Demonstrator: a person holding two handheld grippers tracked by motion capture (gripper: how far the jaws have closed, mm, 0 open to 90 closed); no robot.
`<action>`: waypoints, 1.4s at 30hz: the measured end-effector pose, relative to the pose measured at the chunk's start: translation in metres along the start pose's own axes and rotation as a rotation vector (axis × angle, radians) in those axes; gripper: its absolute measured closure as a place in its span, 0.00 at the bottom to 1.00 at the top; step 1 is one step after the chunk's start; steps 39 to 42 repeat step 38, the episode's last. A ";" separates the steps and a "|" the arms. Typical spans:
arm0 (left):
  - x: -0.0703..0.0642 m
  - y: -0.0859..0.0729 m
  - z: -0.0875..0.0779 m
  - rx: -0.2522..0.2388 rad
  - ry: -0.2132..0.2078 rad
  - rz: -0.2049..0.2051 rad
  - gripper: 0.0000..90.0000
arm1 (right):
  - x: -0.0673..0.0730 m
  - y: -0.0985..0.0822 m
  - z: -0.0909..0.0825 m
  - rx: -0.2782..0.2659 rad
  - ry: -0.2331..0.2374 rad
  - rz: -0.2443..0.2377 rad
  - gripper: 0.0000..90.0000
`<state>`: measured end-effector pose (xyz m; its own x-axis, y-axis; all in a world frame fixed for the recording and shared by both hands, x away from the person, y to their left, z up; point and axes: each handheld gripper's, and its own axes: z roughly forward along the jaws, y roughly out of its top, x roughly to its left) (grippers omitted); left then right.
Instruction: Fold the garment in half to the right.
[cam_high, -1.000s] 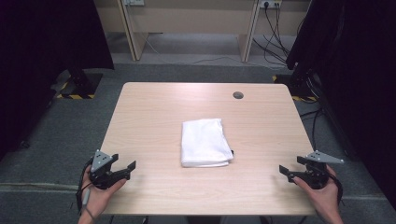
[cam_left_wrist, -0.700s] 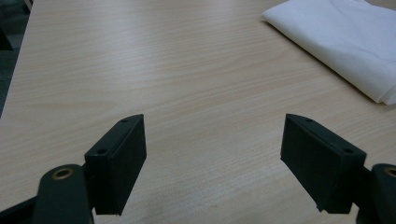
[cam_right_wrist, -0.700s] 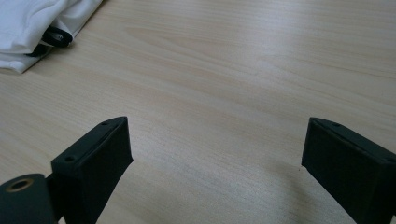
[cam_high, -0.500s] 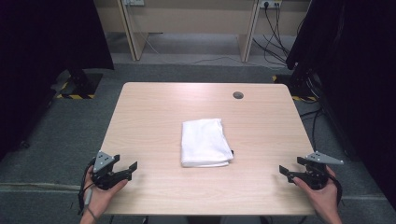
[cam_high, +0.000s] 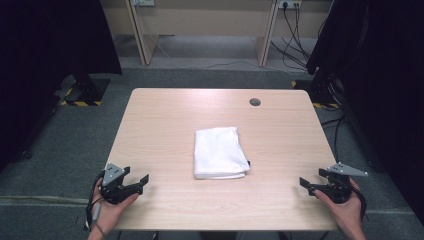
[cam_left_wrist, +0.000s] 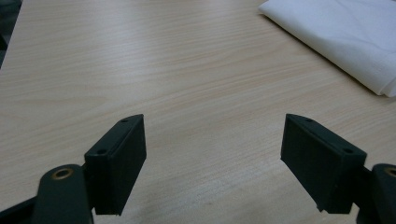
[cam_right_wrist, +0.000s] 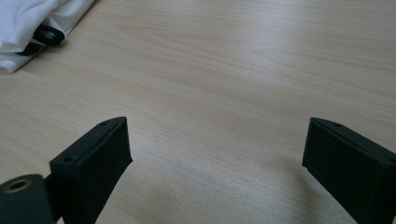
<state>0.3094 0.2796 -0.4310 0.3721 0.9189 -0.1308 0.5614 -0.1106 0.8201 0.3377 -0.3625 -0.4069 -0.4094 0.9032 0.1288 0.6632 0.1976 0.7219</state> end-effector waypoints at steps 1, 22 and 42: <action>0.000 0.000 0.001 0.000 0.000 0.002 0.24 | 0.000 0.000 0.000 0.002 0.001 0.001 0.09; -0.007 -0.004 0.003 0.004 0.036 0.032 0.25 | 0.000 0.001 0.004 0.035 -0.010 0.003 0.10; -0.009 -0.004 0.003 0.006 0.040 0.053 0.25 | -0.001 0.002 0.003 0.035 -0.006 0.012 0.10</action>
